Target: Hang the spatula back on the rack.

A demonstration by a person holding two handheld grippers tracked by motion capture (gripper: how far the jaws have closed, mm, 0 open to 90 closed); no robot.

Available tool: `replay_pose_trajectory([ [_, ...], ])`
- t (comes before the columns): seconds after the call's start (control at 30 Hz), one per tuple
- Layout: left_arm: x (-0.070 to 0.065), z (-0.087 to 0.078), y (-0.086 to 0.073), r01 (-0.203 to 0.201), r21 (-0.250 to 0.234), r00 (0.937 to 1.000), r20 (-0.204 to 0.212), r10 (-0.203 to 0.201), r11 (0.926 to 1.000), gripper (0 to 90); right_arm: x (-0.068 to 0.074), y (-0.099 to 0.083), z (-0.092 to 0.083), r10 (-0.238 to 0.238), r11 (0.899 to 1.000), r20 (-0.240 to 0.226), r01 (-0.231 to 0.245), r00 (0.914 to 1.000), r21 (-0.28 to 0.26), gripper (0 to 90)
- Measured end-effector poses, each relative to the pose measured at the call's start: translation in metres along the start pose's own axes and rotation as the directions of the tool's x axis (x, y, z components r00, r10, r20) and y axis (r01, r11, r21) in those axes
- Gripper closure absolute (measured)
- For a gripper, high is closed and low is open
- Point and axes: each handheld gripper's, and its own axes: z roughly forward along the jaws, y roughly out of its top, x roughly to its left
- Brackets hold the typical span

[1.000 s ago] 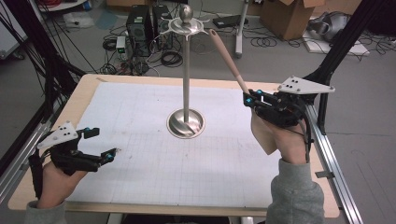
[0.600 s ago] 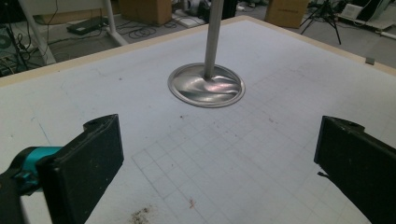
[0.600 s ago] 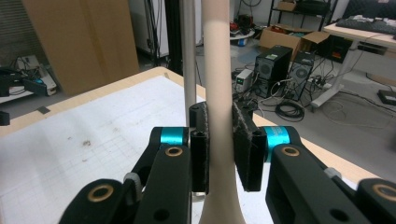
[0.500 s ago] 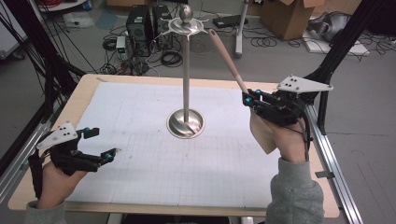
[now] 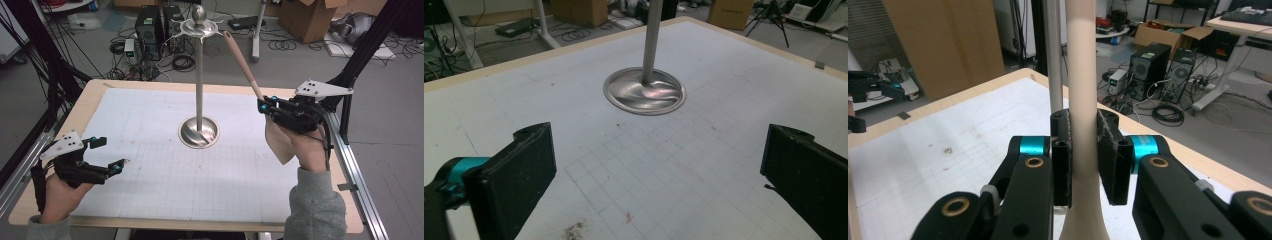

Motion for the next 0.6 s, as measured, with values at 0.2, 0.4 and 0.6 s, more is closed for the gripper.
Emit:
replay_pose_trajectory([
  [0.2, 0.000, 0.000, 0.000, 0.000, 0.001, 1.0000, 0.000, 0.000, 1.0000, 1.7, 0.002, -0.001, 0.004, -0.006, 1.000, -0.011, 0.007, 0.9999, 0.012, 78.2],
  [0.4, 0.000, 0.001, 0.000, 0.000, 0.001, 1.0000, 0.000, 0.000, 1.0000, 1.7, 0.003, -0.003, 0.009, -0.008, 1.000, -0.017, 0.009, 0.9998, 0.026, 78.2],
  [0.6, 0.000, 0.001, -0.001, 0.000, 0.002, 1.0000, 0.001, 0.000, 1.0000, 1.7, 0.006, -0.004, 0.016, -0.020, 0.999, -0.024, 0.021, 0.9995, 0.041, 78.2],
])
